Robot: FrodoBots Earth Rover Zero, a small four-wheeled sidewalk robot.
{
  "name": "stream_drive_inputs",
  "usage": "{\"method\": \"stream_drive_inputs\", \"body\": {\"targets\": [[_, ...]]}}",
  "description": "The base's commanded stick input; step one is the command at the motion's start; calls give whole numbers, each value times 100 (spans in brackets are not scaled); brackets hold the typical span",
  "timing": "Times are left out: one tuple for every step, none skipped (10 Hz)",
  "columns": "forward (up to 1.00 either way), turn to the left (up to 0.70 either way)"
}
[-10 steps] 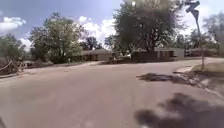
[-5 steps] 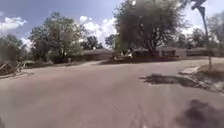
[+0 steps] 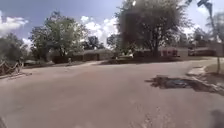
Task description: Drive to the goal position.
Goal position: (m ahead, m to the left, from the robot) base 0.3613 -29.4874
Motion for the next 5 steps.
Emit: {"method": "stream_drive_inputs", "body": {"targets": [[70, 0], [70, 0], [70, 0], [70, 0], [70, -35]]}}
